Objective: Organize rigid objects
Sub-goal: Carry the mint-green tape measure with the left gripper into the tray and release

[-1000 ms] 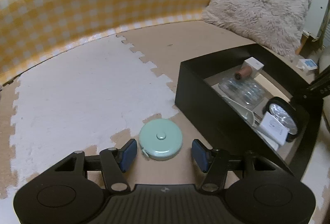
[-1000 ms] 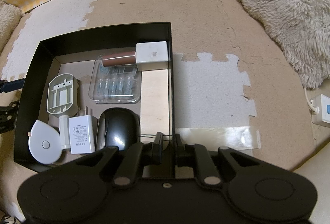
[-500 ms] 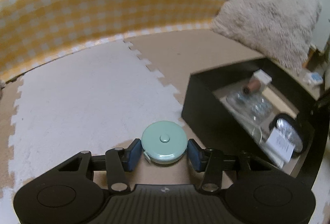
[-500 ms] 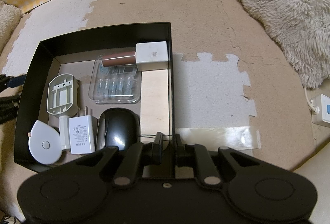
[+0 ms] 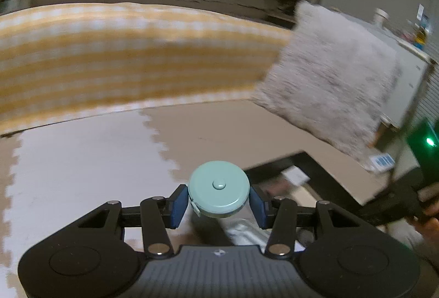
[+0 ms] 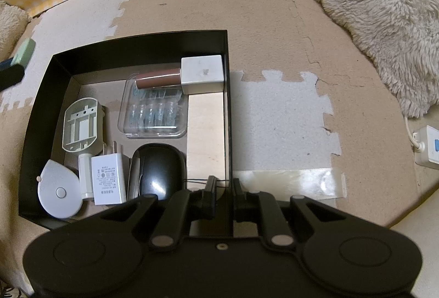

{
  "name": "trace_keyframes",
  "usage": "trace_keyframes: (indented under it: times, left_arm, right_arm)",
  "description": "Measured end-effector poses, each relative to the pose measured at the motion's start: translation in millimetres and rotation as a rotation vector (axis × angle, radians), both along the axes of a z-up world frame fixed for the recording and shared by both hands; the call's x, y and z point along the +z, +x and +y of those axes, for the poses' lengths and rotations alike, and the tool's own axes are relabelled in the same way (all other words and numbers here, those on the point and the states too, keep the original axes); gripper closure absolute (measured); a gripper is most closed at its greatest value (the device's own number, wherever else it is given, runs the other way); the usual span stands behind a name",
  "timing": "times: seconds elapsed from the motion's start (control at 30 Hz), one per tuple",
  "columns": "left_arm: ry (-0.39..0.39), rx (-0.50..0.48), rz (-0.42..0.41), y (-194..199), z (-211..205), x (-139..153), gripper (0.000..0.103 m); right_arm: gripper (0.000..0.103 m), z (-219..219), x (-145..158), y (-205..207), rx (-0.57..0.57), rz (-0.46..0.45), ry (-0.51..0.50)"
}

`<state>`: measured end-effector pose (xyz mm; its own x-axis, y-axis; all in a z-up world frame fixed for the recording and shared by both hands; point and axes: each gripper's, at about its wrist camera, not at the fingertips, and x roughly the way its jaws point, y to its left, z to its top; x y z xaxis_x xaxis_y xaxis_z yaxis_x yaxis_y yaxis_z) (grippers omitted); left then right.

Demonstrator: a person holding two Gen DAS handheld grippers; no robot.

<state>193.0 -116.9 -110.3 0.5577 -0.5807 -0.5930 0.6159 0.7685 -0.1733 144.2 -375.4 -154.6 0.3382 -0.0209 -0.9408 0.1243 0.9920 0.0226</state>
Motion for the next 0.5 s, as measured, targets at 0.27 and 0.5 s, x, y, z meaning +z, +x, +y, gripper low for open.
trace_keyframes:
  times: [0.27, 0.5]
  left_arm:
    - [0.081, -0.089, -0.018, -8, -45, -13, 0.053]
    - [0.145, -0.046, -0.043, 5, -55, -28, 0.053]
  right_arm:
    - [0.090, 1, 0, 0, 0.005, 0.002, -0.007]
    - [0.090, 2, 0, 0, 0.007, 0.003, -0.011]
